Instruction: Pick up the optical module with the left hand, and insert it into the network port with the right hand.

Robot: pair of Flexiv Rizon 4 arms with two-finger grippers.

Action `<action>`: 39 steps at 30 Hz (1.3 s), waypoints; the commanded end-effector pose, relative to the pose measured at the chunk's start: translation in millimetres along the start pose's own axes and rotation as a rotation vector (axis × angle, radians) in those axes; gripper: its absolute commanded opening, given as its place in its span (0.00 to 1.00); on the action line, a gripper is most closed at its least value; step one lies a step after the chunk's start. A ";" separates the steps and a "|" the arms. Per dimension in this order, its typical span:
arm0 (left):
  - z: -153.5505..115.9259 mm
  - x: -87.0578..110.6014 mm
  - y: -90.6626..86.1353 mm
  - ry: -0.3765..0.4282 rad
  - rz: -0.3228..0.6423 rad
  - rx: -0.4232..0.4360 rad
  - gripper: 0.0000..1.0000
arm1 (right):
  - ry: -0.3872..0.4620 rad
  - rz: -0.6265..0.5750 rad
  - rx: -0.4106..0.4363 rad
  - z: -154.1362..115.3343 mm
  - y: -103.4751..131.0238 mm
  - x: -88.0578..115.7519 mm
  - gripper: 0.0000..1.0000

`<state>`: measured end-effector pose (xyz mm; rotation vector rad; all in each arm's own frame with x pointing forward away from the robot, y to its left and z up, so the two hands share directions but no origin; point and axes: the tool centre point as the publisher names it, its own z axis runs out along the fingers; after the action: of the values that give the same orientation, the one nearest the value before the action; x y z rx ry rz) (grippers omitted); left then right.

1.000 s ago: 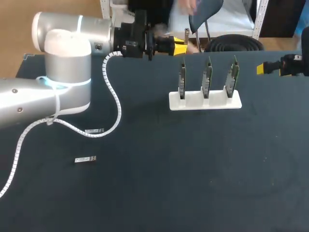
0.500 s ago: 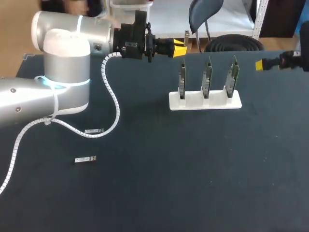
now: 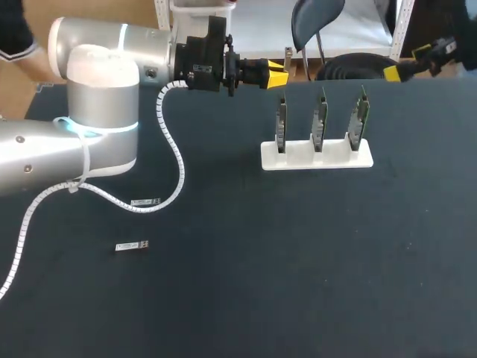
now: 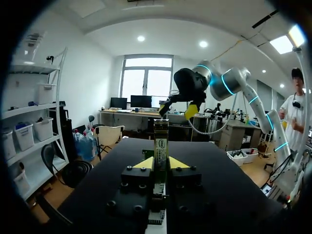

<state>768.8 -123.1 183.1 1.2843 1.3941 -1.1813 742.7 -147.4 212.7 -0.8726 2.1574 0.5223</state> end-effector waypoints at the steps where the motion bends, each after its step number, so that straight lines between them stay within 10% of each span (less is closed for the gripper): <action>1: -0.4 0.3 -0.9 -0.002 0.001 -0.002 0.00 | 0.074 -0.288 -0.531 21.5 1.1 -11.6 1.00; 13: -0.4 0.3 -0.9 -0.002 0.001 -0.002 0.00 | 0.125 -0.529 -0.767 40.1 28.0 -36.1 1.00; 39: -0.4 0.3 -0.9 -0.002 0.001 -0.002 0.00 | -0.027 -0.500 -0.813 74.7 76.7 -74.6 1.00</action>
<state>768.7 -123.0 183.1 1.2843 1.3944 -1.1813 756.9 -21.0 229.1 -1.6951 1.6058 1.0556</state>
